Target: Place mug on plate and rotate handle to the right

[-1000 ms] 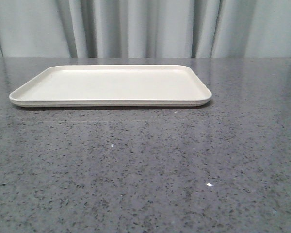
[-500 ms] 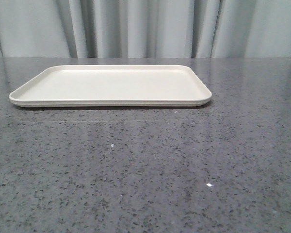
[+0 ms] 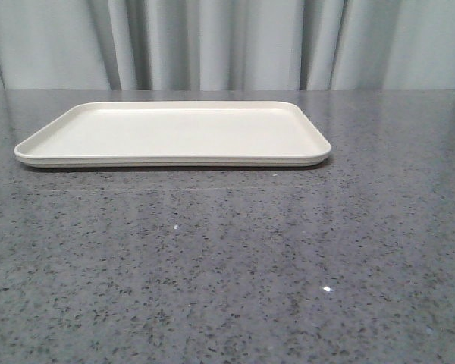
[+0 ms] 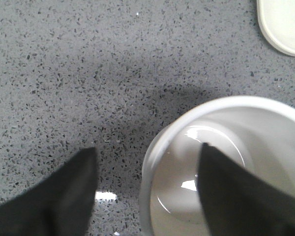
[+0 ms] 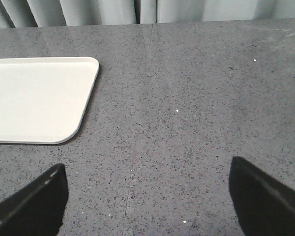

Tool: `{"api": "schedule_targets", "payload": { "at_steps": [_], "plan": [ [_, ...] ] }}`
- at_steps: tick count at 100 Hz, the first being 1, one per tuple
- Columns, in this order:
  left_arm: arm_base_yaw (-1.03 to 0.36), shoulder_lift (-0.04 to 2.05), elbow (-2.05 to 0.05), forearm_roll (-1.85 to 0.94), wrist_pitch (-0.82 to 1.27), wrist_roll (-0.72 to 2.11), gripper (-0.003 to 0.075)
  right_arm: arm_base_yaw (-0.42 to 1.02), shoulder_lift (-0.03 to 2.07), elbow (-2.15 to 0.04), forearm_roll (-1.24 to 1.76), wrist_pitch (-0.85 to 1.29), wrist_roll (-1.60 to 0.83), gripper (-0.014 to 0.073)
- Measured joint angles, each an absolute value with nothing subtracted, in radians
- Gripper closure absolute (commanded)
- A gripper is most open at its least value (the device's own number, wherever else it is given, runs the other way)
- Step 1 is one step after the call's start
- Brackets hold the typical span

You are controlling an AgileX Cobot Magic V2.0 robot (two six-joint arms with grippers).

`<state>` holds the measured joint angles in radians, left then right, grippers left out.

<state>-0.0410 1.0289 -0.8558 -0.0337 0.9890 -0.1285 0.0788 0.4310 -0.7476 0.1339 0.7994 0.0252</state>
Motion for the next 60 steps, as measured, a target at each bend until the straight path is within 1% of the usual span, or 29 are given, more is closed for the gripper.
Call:
{"api": "schedule_targets", "payload": {
  "at_steps": [1, 5, 7, 13, 39, 60],
  "plan": [
    [-0.041, 1.029, -0.856, -0.034, 0.989, -0.129, 0.0514, 0.079, 0.431, -0.748, 0.134, 0.799, 0.025, -0.0062],
    [-0.041, 1.029, -0.856, -0.034, 0.989, -0.129, 0.0584, 0.079, 0.431, -0.748, 0.134, 0.799, 0.025, -0.0062],
    [-0.041, 1.029, -0.856, -0.034, 0.989, -0.129, 0.0641, 0.079, 0.431, -0.748, 0.134, 0.799, 0.025, -0.0062],
    [-0.041, 1.029, -0.856, -0.034, 0.989, -0.129, 0.0742, 0.079, 0.431, -0.748, 0.134, 0.799, 0.025, -0.0062],
    [-0.041, 1.029, -0.871, -0.064, 0.991, -0.129, 0.0740, 0.079, 0.431, -0.748, 0.134, 0.799, 0.025, -0.0062],
    [-0.041, 1.029, -1.000, -0.187, 0.997, -0.060, 0.0741, 0.079, 0.431, -0.748, 0.134, 0.799, 0.025, -0.0062]
  ]
}}
